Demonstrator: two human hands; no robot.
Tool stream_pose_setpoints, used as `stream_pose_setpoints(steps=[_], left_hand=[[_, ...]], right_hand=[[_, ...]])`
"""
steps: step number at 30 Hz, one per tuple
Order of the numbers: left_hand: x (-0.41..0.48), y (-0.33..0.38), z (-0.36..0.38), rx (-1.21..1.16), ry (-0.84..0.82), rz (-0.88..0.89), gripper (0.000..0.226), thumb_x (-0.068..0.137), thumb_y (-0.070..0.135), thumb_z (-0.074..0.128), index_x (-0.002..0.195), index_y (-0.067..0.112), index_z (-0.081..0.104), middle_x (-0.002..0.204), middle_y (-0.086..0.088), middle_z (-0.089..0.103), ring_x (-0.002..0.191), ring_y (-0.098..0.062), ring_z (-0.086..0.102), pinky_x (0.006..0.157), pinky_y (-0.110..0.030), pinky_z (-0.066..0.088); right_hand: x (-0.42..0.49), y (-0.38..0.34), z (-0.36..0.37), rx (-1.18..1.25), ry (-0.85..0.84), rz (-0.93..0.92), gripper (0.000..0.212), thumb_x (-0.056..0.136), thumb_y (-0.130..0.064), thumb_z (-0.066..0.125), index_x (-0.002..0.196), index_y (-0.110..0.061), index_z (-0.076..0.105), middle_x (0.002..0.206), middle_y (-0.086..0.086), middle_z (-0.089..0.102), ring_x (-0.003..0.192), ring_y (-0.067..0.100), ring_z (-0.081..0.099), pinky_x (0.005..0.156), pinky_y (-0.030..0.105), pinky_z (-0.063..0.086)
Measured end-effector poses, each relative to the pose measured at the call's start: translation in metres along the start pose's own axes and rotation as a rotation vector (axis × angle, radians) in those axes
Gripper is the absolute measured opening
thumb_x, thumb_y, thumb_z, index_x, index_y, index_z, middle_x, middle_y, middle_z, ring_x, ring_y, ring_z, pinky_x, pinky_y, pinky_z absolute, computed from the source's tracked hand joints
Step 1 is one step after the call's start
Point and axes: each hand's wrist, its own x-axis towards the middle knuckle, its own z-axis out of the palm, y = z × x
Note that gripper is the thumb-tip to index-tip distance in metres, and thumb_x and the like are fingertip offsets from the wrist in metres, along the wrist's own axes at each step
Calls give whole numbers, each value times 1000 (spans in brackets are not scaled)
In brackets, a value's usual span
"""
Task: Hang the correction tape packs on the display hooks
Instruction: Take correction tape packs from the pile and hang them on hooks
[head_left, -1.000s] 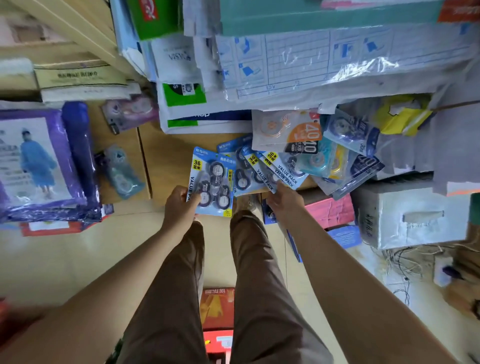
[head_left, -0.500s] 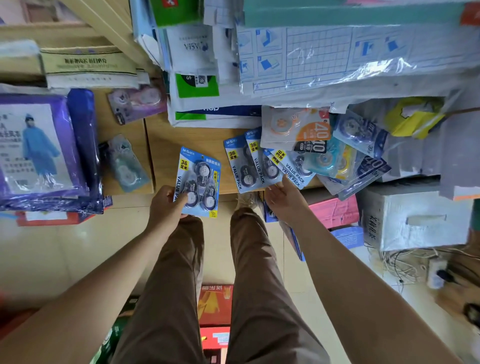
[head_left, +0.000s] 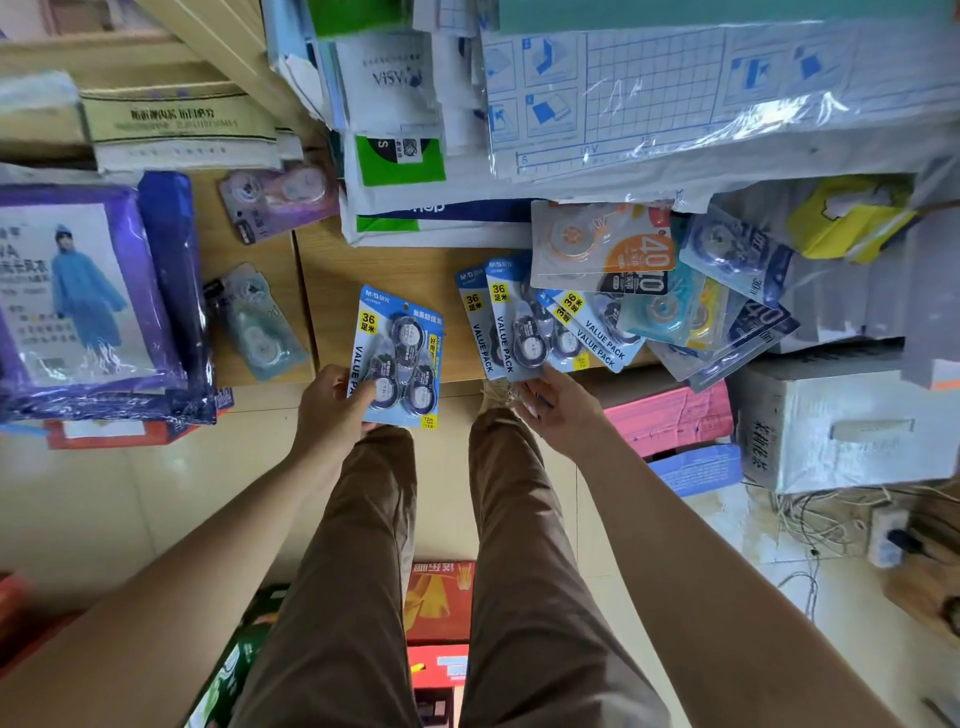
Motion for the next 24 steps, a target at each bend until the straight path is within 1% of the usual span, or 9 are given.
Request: stream_pose_setpoints(steps=[4,6,8,10,12,14,17,20,24], left_hand=[[1,0,-2,12,-12,1,17,94,14,64,108,5,60,96,-5,68,82,-13,69,55,-21,58],[2,1,-3,6,-15,0,16,94,13,64,108,5,61,96,-5,68,79,-10,68,54,-20,58],[2,1,-4,-1,-15,4,16,94,13,64,108,5,60,94,-4,67,76,-9,68,52,-20,57],[3,1,-4,-6,-18,9,17,94,13,65,108,5,60,94,-4,67,76,-9,69,52,-21,57],[4,0,-5,-9,-19,9,15,94,13,65,107,6,60,93,-3,67,76,-8,70,50,-20,56],[4,-2,-6,1,-18,12,13,95,13,65,106,9,59,92,0,67,71,-3,70,50,-18,54],[7,-6,-9,36,-16,31,15,95,15,65,108,12,60,95,2,69,73,0,70,51,-18,54],[8,-7,-10,43,-25,40,16,95,14,64,111,11,61,95,2,69,70,4,69,52,-19,55],[3,-5,-12,67,-78,53,17,93,9,66,110,9,62,93,-5,71,69,0,71,52,-19,55]], right_hand=[[-4,17,-1,-212,-71,44,8,96,-21,63,101,-18,67,104,5,72,100,25,68,88,38,54],[-2,24,-4,-293,-105,68,13,94,-22,65,106,-21,69,111,5,70,107,27,65,98,43,52],[-4,27,-5,-274,-57,60,11,90,-27,70,99,-20,71,108,4,70,108,28,64,103,45,49],[-2,25,-7,-217,60,11,18,88,-32,73,99,-19,69,102,2,69,103,26,64,95,43,54],[2,19,-7,-206,99,-55,34,86,-37,74,114,-19,66,106,1,68,101,23,64,80,38,57],[8,11,-4,-232,115,-102,45,85,-40,75,121,-17,65,111,4,69,101,21,66,77,36,58],[13,0,6,-195,203,-84,48,76,-43,83,107,-8,69,96,11,76,74,21,71,72,38,61],[12,0,13,-205,244,-117,38,78,-42,82,98,-12,69,83,7,75,54,17,68,61,32,59],[3,3,15,-401,125,-350,38,76,-43,81,107,-22,74,88,5,73,74,20,70,74,38,60]])
